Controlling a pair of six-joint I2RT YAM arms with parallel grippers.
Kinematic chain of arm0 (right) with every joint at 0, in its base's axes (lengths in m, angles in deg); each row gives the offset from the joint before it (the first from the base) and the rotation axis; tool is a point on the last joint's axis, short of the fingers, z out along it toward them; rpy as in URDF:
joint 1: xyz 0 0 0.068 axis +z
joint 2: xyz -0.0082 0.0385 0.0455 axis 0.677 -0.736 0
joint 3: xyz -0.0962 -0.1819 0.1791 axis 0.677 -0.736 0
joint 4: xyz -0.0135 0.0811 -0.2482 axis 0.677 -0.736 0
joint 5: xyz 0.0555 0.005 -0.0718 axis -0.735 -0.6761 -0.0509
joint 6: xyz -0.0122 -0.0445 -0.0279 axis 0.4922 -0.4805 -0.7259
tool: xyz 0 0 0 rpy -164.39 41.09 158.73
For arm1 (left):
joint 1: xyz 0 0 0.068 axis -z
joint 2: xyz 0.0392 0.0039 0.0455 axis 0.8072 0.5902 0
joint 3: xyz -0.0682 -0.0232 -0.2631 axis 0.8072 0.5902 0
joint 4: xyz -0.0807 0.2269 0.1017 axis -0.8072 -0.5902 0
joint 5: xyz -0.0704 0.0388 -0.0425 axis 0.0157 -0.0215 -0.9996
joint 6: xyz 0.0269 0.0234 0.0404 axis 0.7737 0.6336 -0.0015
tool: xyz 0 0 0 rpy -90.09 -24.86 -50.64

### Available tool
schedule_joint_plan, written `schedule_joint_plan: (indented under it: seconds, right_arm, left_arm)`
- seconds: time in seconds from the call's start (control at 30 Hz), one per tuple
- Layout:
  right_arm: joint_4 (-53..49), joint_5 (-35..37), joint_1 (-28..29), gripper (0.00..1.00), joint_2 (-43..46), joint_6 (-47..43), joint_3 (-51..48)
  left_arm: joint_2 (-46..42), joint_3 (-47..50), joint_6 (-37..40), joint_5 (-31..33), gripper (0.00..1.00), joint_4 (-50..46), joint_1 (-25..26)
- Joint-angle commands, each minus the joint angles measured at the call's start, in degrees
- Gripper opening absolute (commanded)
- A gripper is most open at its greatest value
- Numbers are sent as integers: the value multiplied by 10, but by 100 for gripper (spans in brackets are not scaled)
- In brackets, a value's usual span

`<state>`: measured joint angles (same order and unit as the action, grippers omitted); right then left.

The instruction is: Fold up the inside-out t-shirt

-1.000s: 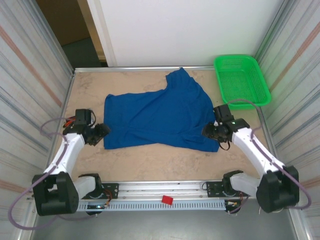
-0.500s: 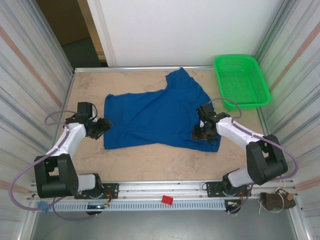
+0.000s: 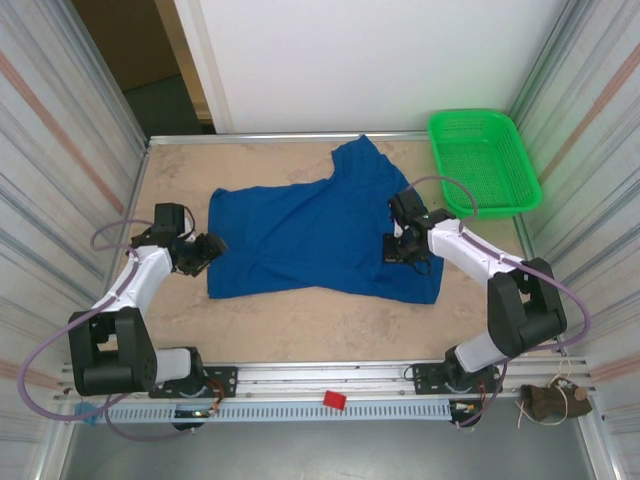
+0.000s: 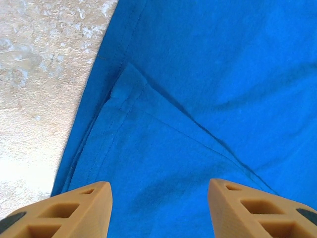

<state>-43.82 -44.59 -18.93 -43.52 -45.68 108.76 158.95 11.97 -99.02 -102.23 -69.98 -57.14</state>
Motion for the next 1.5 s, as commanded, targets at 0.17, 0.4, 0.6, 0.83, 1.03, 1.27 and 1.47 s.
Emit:
schedule_joint_plan:
  seconds: [0.17,0.4,0.6,0.83,1.03,1.27,1.47]
  right_arm:
    - [-40,34,6,0,-82,-65,123]
    - [-43,36,19,0,-190,-77,234]
    - [-44,36,40,14,-244,-72,308]
    - [-29,6,-32,40,-167,-53,216]
    - [-9,-11,-118,43,-105,-29,113]
    - [40,-93,-175,51,-129,-16,86]
    - [61,-119,-188,49,-165,-6,89]
  left_arm:
    - [2,-7,-2,-10,53,8,-4]
    - [-6,-4,-6,-8,53,3,-1]
    - [-10,-2,-11,-5,53,1,3]
    - [-9,-10,-12,-5,53,1,4]
    - [12,-16,-15,-7,53,12,6]
    - [24,-15,-17,-6,54,18,13]
    - [24,-16,-17,-4,54,20,13]
